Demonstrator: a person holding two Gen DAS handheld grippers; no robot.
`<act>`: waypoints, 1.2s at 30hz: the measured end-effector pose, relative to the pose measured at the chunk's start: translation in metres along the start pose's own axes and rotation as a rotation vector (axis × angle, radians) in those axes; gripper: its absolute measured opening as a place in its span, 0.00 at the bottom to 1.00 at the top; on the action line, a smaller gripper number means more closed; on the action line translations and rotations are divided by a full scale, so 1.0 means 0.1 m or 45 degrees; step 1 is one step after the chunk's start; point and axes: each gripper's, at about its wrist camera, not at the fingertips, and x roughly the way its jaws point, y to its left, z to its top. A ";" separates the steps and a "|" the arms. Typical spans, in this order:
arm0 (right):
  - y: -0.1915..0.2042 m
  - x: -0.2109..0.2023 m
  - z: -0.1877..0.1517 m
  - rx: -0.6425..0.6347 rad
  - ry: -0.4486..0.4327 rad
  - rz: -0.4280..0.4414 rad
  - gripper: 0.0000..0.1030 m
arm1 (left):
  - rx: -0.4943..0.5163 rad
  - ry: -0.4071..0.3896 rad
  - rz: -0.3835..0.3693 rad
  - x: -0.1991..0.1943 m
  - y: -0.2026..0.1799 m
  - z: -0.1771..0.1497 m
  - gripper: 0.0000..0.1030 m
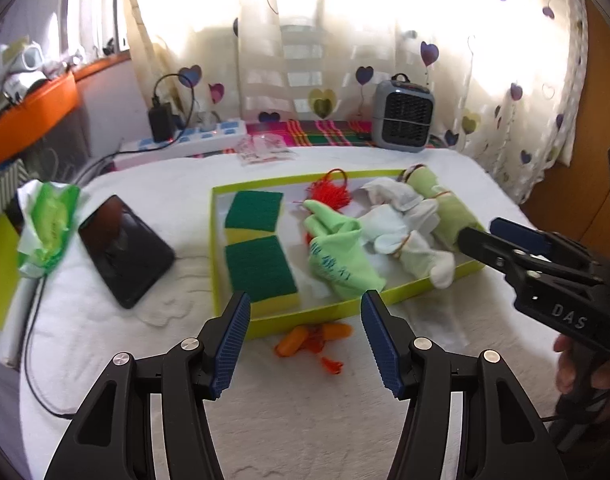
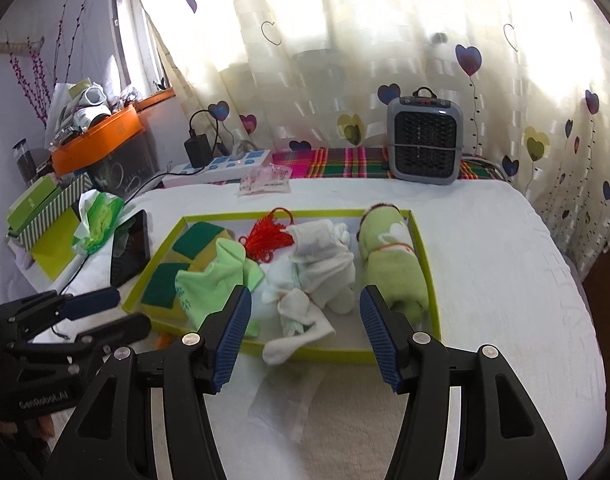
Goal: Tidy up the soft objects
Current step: 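Withdraw both tools from the box toward the remaining items on the bed, then grasp the orange foam earplugs with the left tool while the right tool grasps the white cloth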
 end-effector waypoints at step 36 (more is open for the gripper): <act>0.04 0.34 -0.48 -0.054 0.248 -0.035 0.70 | -0.120 0.138 -0.063 0.26 0.27 -0.42 0.55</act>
